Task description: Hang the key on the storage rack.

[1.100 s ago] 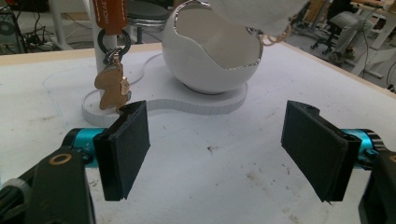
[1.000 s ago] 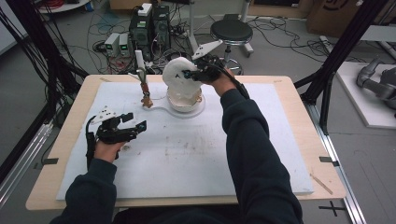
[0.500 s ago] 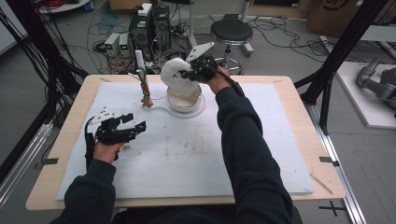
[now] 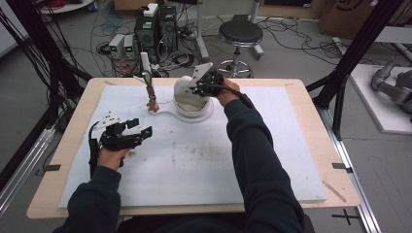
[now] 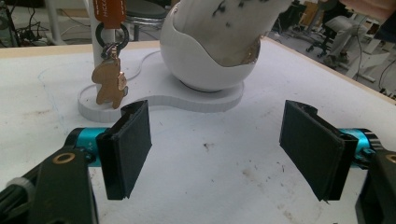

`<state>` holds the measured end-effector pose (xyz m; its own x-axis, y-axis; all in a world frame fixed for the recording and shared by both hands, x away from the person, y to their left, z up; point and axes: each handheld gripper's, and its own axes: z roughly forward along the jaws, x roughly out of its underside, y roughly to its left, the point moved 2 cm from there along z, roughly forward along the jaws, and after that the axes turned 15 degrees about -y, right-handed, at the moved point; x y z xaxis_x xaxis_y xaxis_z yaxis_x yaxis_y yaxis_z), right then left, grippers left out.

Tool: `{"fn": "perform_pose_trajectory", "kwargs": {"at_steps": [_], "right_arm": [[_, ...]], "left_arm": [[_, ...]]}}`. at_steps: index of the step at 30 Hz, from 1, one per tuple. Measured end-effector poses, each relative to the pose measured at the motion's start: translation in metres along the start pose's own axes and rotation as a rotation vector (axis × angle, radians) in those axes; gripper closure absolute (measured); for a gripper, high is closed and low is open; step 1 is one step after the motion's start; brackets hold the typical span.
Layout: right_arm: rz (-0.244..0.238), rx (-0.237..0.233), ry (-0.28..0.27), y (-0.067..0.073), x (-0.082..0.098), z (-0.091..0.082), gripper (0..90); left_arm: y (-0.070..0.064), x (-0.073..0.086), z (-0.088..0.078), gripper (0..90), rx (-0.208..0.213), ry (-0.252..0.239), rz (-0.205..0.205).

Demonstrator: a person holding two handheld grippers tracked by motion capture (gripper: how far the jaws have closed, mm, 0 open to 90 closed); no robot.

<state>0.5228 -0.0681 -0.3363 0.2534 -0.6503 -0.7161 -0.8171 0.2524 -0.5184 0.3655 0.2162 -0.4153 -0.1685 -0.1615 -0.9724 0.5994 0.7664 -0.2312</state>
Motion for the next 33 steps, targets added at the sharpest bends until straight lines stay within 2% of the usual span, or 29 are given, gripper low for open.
{"fn": "perform_pose_trajectory", "kwargs": {"at_steps": [3,11,15,17,18,20,21,22,23,26,27,30,31,33], "right_arm": [[-0.052,-0.017,0.052,0.009,0.002,0.015,75.7],[-0.091,-0.001,0.096,0.011,0.008,0.024,76.1],[-0.081,-0.005,0.102,0.012,0.009,0.025,76.2],[-0.047,-0.023,0.098,0.012,0.010,0.026,76.1],[-0.047,-0.023,0.098,0.012,0.010,0.026,76.1],[0.017,-0.027,0.070,0.012,0.013,0.025,73.3],[0.017,-0.027,0.070,0.012,0.013,0.025,73.3],[0.101,-0.014,0.034,0.011,0.017,0.022,62.0],[0.101,-0.014,0.034,0.011,0.017,0.022,62.0],[0.255,0.004,0.008,0.007,0.025,0.014,45.0],[0.308,0.002,-0.011,0.005,0.027,0.009,44.7],[0.362,0.039,-0.084,0.003,0.035,-0.011,42.9],[0.393,0.031,-0.086,0.002,0.037,-0.015,40.0],[0.486,0.025,-0.091,-0.001,0.042,-0.028,37.9]], "left_arm": [[0.000,0.000,-0.001,24.9,-0.004,-0.002,0.000],[0.001,0.000,-0.001,24.9,-0.003,-0.003,-0.002],[0.001,0.001,-0.001,24.9,-0.003,-0.006,-0.006],[0.001,0.001,-0.001,24.9,-0.002,-0.006,-0.009],[0.001,0.001,-0.001,24.9,0.001,-0.007,-0.010],[0.001,0.000,-0.001,24.8,-0.001,-0.009,-0.006],[0.001,0.000,-0.001,24.9,-0.001,-0.009,-0.006],[0.001,0.000,-0.002,24.8,-0.004,-0.011,-0.009],[0.001,0.000,-0.002,24.8,-0.004,-0.013,-0.008],[0.004,0.000,-0.004,24.8,-0.013,-0.015,-0.011],[0.005,-0.001,-0.004,24.9,-0.014,-0.017,-0.011],[0.006,-0.001,-0.005,24.8,-0.019,-0.021,-0.013],[0.006,-0.001,-0.005,24.8,-0.020,-0.022,-0.009],[0.006,-0.001,-0.005,24.9,-0.023,-0.025,-0.008]]}}
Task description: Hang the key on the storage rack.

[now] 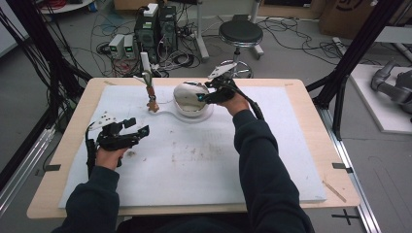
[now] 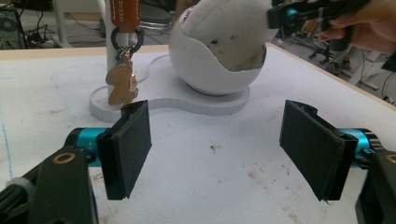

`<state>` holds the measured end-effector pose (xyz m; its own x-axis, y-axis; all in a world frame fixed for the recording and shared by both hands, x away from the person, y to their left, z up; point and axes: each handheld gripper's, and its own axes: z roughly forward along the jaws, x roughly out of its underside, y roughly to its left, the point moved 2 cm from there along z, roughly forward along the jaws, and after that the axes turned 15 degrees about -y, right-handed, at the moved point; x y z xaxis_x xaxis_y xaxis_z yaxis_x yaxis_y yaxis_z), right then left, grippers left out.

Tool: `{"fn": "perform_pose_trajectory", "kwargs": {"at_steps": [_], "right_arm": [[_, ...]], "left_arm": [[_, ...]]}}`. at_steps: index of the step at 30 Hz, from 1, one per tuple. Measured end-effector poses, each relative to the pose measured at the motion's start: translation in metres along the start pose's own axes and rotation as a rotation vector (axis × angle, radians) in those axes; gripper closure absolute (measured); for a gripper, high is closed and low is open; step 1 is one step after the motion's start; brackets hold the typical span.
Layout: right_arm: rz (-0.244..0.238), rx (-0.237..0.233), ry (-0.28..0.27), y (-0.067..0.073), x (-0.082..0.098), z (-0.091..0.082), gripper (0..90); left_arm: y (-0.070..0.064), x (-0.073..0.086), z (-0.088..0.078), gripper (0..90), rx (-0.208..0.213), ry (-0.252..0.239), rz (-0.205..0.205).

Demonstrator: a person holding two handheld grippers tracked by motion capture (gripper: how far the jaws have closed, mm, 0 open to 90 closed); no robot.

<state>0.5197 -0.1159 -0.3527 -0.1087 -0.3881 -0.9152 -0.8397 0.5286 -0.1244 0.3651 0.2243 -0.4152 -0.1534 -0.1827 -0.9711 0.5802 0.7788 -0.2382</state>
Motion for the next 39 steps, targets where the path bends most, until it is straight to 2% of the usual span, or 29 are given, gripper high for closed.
{"fn": "perform_pose_trajectory", "kwargs": {"at_steps": [1,2,3,4,5,6,7,8,10,11,12,13,14,15,16,17,18,19,21,22,23,24,25,26,32,39], "right_arm": [[0.026,-0.007,0.000,-0.001,0.000,-0.006,37.7],[0.020,0.021,-0.055,-0.002,0.002,-0.020,37.7],[0.020,0.021,-0.055,-0.002,0.002,-0.020,37.7],[0.020,0.034,-0.086,-0.001,0.004,-0.028,37.1],[0.045,0.044,-0.089,-0.003,0.007,-0.040,31.1],[0.045,0.044,-0.089,-0.003,0.007,-0.040,31.1],[0.050,0.062,-0.117,-0.002,0.012,-0.055,30.4],[0.050,0.062,-0.117,-0.002,0.012,-0.055,30.4],[0.079,0.079,-0.103,-0.002,0.015,-0.068,25.8],[0.103,0.104,-0.110,-0.002,0.019,-0.083,25.4],[0.103,0.104,-0.110,-0.002,0.019,-0.083,25.4],[0.098,0.120,-0.122,0.000,0.022,-0.091,25.1],[0.103,0.131,-0.105,0.001,0.025,-0.099,23.2],[0.105,0.167,-0.105,0.005,0.034,-0.114,22.2],[0.105,0.167,-0.105,0.005,0.034,-0.114,22.2],[0.107,0.196,-0.095,0.009,0.046,-0.128,22.2],[0.107,0.196,-0.095,0.009,0.046,-0.128,22.2],[0.100,0.207,-0.106,0.011,0.052,-0.136,22.2],[0.119,0.230,-0.106,0.016,0.067,-0.150,22.2],[0.130,0.253,-0.103,0.019,0.082,-0.163,22.2],[0.130,0.253,-0.103,0.019,0.082,-0.163,22.2],[0.140,0.282,-0.104,0.022,0.096,-0.175,22.1],[0.147,0.292,-0.106,0.023,0.103,-0.181,22.1],[0.147,0.292,-0.106,0.023,0.103,-0.181,22.1],[0.197,0.357,-0.130,0.024,0.136,-0.205,22.0],[0.191,0.371,-0.137,0.024,0.143,-0.212,22.0]], "left_arm": [[0.000,0.000,0.000,24.8,-0.001,-0.001,0.002],[0.000,0.000,0.000,24.8,-0.002,-0.001,0.006],[0.001,0.000,0.000,24.8,-0.004,-0.002,0.006],[0.001,0.000,0.000,24.8,-0.005,-0.003,0.007],[0.001,0.000,0.000,24.2,-0.010,-0.005,0.003],[0.002,0.000,0.001,24.2,-0.012,-0.005,0.004],[0.002,0.000,0.001,22.9,-0.014,-0.004,0.003],[0.002,0.000,0.001,22.9,-0.015,-0.005,0.003],[0.002,-0.001,0.002,21.6,-0.025,-0.007,0.002],[0.003,-0.001,0.002,20.8,-0.022,-0.010,0.001],[0.003,-0.001,0.002,20.8,-0.022,-0.014,0.000],[0.003,-0.001,0.002,20.8,-0.020,-0.016,0.002],[0.003,-0.002,0.003,20.7,-0.015,-0.017,0.004],[0.003,-0.002,0.003,20.7,-0.016,-0.017,0.015],[0.003,-0.002,0.003,20.7,-0.015,-0.018,0.026],[0.002,-0.003,0.004,21.0,-0.011,-0.023,0.033],[0.002,-0.004,0.005,21.0,-0.007,-0.022,0.051],[0.001,-0.005,0.006,21.0,-0.005,-0.026,0.063],[-0.001,-0.005,0.007,21.1,-0.001,-0.026,0.087],[-0.002,-0.005,0.008,21.1,0.003,-0.028,0.093],[-0.002,-0.004,0.009,21.1,0.003,-0.025,0.092],[-0.003,-0.004,0.010,21.0,0.005,-0.018,0.091],[-0.003,-0.003,0.011,20.8,0.011,-0.016,0.085],[-0.004,-0.002,0.012,20.8,0.009,-0.012,0.090],[-0.008,-0.001,0.014,20.7,0.006,-0.009,0.098],[-0.013,-0.001,0.015,20.7,0.015,-0.004,0.115]]}}
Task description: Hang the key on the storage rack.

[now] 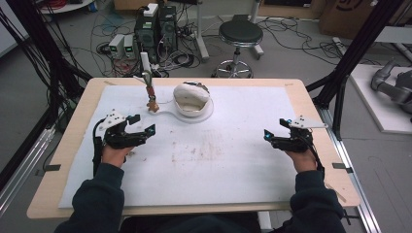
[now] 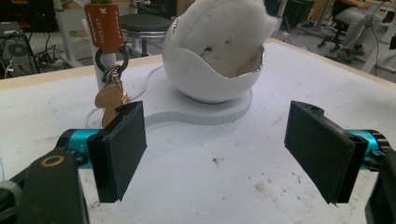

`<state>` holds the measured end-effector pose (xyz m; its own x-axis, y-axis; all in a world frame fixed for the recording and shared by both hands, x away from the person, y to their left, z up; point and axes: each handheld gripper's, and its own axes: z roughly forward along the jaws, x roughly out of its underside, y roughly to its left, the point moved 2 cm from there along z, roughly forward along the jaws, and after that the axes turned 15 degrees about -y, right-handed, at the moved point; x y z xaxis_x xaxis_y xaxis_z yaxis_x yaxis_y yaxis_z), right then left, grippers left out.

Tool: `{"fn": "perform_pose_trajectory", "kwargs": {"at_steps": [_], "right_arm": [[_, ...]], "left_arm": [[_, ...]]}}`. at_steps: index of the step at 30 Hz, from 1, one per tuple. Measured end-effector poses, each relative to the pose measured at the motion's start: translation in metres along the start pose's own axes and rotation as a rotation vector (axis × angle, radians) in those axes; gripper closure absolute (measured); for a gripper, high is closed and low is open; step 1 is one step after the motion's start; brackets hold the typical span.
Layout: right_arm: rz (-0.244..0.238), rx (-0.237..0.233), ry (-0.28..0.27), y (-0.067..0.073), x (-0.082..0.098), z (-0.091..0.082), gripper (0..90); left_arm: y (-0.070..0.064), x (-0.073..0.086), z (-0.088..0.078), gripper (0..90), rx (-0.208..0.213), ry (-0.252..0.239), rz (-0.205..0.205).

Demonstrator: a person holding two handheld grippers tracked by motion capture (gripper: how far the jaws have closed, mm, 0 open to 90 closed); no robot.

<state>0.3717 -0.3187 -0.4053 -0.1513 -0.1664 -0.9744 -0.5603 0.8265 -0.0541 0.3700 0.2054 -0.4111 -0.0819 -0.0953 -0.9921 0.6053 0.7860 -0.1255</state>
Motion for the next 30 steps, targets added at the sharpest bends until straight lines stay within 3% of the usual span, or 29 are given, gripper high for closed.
{"fn": "perform_pose_trajectory", "kwargs": {"at_steps": [11,30], "right_arm": [[-0.026,0.006,0.003,0.0082,0.0006,0.0000,22.0],[-0.026,0.021,-0.009,0.0057,0.0016,-0.0047,22.0]], "left_arm": [[-0.0055,0.0014,-0.0031,21.1,0.010,-0.005,-0.004],[-0.0051,0.0015,-0.0036,21.2,0.008,-0.009,-0.005]]}}
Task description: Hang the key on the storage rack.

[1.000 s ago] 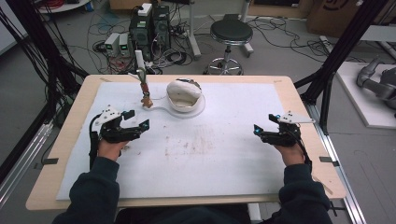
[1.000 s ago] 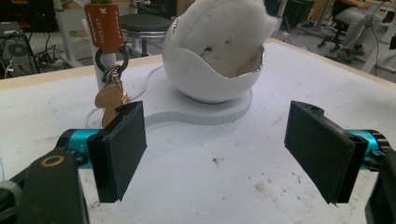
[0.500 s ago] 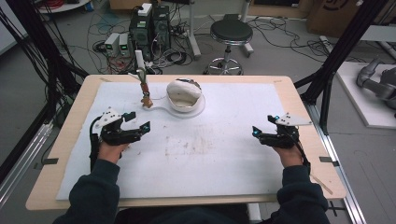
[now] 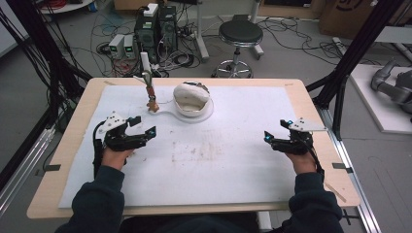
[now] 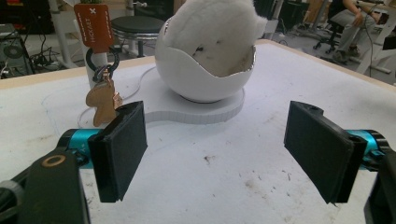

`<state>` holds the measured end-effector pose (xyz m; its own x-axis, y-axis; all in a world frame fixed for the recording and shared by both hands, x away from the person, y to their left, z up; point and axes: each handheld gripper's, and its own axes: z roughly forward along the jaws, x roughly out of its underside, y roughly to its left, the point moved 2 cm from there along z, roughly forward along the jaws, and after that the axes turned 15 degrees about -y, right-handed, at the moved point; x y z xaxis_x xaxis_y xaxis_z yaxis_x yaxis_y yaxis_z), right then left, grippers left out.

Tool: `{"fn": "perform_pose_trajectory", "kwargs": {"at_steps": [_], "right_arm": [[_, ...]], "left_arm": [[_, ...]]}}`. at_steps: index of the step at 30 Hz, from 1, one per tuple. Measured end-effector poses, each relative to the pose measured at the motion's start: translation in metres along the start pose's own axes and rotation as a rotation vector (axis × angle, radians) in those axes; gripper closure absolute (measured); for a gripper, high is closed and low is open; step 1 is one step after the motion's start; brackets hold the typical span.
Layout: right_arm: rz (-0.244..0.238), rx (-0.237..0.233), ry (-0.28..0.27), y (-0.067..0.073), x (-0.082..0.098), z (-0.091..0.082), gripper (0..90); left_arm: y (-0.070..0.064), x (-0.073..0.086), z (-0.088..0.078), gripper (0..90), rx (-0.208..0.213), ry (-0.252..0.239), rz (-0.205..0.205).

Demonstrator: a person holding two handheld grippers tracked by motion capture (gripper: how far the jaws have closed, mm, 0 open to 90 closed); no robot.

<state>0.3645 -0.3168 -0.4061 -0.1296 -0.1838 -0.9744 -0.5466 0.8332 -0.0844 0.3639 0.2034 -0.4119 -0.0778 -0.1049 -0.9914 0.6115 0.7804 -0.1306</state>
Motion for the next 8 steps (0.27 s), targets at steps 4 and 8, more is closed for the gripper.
{"fn": "perform_pose_trajectory", "kwargs": {"at_steps": [4,8], "right_arm": [[-0.001,0.000,-0.005,-0.0008,-0.0002,-0.0004,22.0],[-0.002,-0.001,-0.006,-0.0006,-0.0003,-0.0002,22.0]], "left_arm": [[0.0002,0.0004,-0.0002,21.2,-0.001,0.006,0.003],[0.0002,0.0004,-0.0002,21.2,-0.001,0.004,0.003]]}}
